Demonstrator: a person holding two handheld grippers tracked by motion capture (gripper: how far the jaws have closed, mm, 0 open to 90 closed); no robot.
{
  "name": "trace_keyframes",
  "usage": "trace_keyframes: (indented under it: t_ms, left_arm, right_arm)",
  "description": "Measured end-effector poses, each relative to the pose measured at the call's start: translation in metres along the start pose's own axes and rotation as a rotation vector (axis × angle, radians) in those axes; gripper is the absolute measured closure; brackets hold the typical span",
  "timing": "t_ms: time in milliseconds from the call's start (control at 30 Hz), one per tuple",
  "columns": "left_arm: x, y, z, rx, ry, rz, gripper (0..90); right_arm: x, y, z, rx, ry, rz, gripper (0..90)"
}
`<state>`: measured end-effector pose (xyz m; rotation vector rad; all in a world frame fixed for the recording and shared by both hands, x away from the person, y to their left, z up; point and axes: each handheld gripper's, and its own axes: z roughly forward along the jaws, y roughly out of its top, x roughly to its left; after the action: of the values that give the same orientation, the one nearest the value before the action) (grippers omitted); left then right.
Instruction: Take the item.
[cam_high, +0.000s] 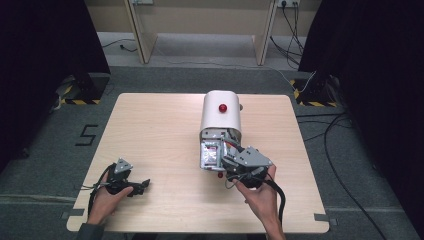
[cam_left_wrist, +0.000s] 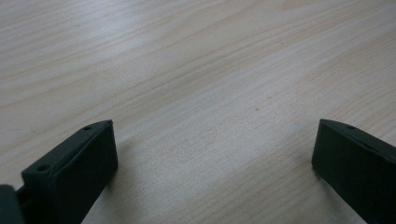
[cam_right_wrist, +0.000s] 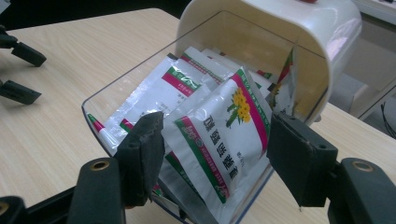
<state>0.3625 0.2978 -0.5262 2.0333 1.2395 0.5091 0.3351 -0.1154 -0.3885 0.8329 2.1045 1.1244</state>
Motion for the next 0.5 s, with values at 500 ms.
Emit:
trace_keyframes:
  t_ms: [500]
  left_arm:
    - [0.0000, 0.0000, 0.0000, 0.000, 0.000, 0.000, 0.0]
  right_arm:
    - [-0.0068, 0.0000, -0.0059, -0.013, -0.054, 0.003, 45.9]
